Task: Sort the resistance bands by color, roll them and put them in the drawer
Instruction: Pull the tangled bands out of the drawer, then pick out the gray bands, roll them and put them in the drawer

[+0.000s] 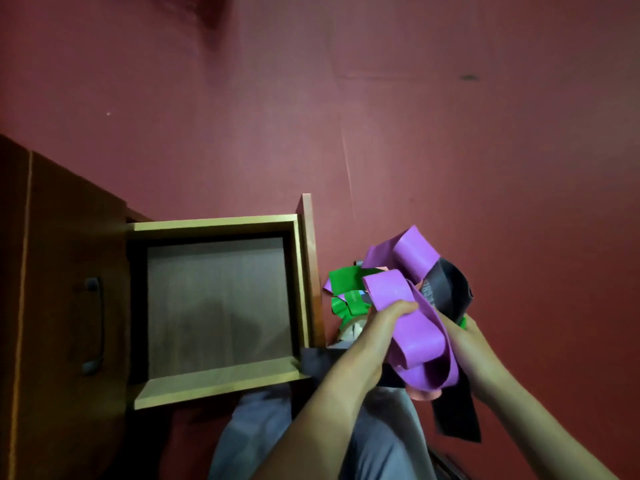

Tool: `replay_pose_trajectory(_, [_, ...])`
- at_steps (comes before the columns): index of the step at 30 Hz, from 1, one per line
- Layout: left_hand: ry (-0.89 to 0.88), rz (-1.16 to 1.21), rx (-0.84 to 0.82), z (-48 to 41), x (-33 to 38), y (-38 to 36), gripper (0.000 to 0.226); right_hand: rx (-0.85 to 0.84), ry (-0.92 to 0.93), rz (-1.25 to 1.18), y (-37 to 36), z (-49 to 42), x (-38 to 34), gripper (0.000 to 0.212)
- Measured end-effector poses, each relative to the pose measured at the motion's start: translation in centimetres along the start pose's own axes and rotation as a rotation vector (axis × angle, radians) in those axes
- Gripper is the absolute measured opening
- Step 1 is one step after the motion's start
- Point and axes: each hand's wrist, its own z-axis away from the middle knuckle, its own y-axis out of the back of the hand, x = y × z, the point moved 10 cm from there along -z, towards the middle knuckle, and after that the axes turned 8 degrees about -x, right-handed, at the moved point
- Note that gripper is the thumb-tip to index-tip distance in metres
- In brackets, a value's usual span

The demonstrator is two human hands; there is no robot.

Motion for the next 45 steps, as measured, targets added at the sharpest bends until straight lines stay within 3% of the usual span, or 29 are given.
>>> replay_pose_trajectory(3, [0.017,-0.07,-0.018,-1.5,-1.0,-2.1,0.054,0.04,0.003,-0.036,2.9,0.3,0.3,0.008])
replay_pose_trajectory(6, [0.045,-0.143,-0.019,-2.9,-1.9,-3.8,0.014,0.057,-0.005,-0.045,5.7,0.4,0.7,0.009])
replay_pose_trajectory(8, [0.061,-0.159,0.007,-4.0,-2.2,-4.6,0.006,0.04,-0.022,-0.057,7.3,0.0,0.9,0.007])
replay_pose_trajectory(13, [-0.001,-0.228,0.101,-8.4,-2.0,-6.5,0.038,-0.015,-0.074,-0.07,12.5,-3.5,2.4,0.008])
replay_pose_trajectory(16, [-0.013,-0.326,0.186,-11.5,-1.4,-6.2,0.02,-0.053,-0.101,-0.066,14.6,-6.2,3.7,0.018])
replay_pose_trajectory(23, [-0.104,-0.408,0.276,-16.9,-2.4,-5.5,0.021,-0.059,-0.115,-0.071,17.8,-10.6,6.9,0.018])
replay_pose_trajectory(26, [-0.214,-0.498,0.422,-17.7,-1.6,-2.7,0.04,-0.004,-0.117,-0.106,18.7,-12.2,8.7,0.011])
replay_pose_trajectory(29, [-0.269,-0.593,0.402,-19.4,-1.3,-0.5,0.048,0.079,-0.088,-0.05,19.6,-14.1,10.6,0.01])
replay_pose_trajectory(31, [-0.157,-0.835,0.399,-21.1,-1.8,1.3,0.073,0.188,-0.058,0.05,21.0,-15.5,11.5,0.013])
replay_pose_trajectory(33, [0.018,-1.141,0.581,-21.9,-1.8,4.6,0.089,0.322,-0.038,0.207,22.7,-17.1,12.7,0.032])
replay_pose_trajectory(36, [0.077,-1.151,0.823,-22.3,-1.4,9.5,0.082,0.485,-0.069,0.389,24.9,-19.1,15.0,0.061])
replay_pose_trajectory(45, [-0.12,-1.081,0.813,-31.7,-6.2,16.5,0.075,0.516,0.026,0.362,26.9,-27.5,23.8,0.05])
